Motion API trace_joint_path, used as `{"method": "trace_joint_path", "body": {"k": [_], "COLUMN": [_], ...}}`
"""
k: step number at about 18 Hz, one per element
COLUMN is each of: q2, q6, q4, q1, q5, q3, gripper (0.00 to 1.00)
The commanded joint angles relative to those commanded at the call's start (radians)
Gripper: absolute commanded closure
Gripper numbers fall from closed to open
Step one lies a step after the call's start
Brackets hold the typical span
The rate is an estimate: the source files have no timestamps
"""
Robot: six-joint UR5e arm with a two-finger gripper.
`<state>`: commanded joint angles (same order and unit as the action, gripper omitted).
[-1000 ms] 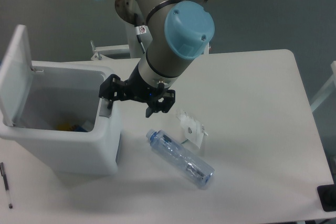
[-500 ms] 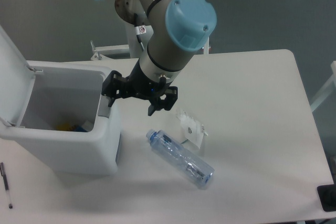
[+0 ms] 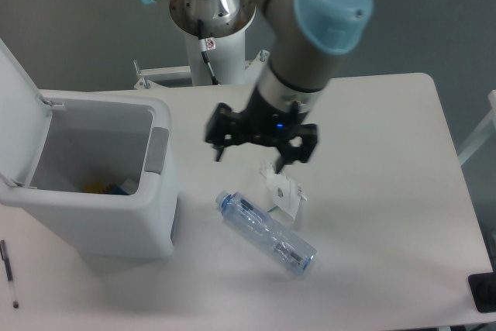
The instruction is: Open the trash can
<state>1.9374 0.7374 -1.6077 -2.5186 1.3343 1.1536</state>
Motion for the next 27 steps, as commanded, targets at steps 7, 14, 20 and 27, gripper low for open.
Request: {"method": "trace_joint_path", "body": {"k": [7, 14, 20, 27], "q2": [0.054, 0.152, 0.187, 0.183], "q6": [0.321, 0.487, 0.632, 0.692], "q4": [0.064, 0.144, 0.204, 0.218], "q1": [-0.110, -0.140, -0.158, -0.158], "q5": [0.019, 0.170, 0.187, 0.226], "q3": [-0.002, -0.003, -0.006, 0.009], "gripper": [0.00, 0.00, 0.00, 0.00]}}
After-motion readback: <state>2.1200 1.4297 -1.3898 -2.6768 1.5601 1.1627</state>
